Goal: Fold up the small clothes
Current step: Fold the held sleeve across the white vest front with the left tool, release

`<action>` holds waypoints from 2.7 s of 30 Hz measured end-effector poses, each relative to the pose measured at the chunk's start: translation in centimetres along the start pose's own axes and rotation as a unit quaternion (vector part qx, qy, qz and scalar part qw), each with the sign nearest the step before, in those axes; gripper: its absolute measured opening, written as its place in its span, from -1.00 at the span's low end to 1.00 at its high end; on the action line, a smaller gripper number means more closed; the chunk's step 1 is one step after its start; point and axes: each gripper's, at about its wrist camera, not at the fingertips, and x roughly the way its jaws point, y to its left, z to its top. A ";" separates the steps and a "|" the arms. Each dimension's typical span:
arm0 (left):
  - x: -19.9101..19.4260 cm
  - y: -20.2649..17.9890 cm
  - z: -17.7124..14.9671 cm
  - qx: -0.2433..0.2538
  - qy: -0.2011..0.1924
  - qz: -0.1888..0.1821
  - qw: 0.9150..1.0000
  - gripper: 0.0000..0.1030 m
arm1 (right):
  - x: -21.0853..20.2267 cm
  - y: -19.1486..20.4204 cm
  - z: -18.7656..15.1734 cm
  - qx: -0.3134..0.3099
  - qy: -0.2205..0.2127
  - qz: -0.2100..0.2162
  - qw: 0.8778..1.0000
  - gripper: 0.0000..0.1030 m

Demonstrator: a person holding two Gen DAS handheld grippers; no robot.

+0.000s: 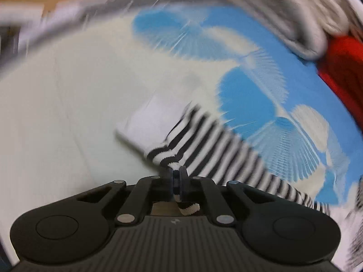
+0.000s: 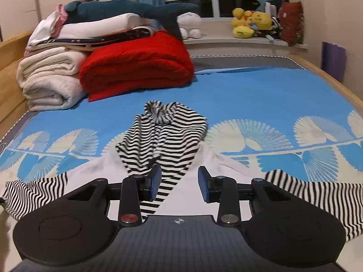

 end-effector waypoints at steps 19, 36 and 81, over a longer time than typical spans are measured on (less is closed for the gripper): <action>-25.8 -20.1 -14.9 0.309 -0.002 -0.390 0.867 -0.43 | 0.9 -6.7 -1.2 0.163 0.049 -0.010 0.985 -0.45; -14.1 -17.0 -8.9 0.214 0.040 -0.210 0.953 -0.37 | 11.0 -9.3 -10.2 0.275 0.224 -0.059 0.933 -0.35; -17.6 -22.4 -15.9 0.339 0.010 -0.265 0.903 -0.13 | -4.6 -13.2 -1.7 0.084 -0.051 -0.050 0.994 -0.24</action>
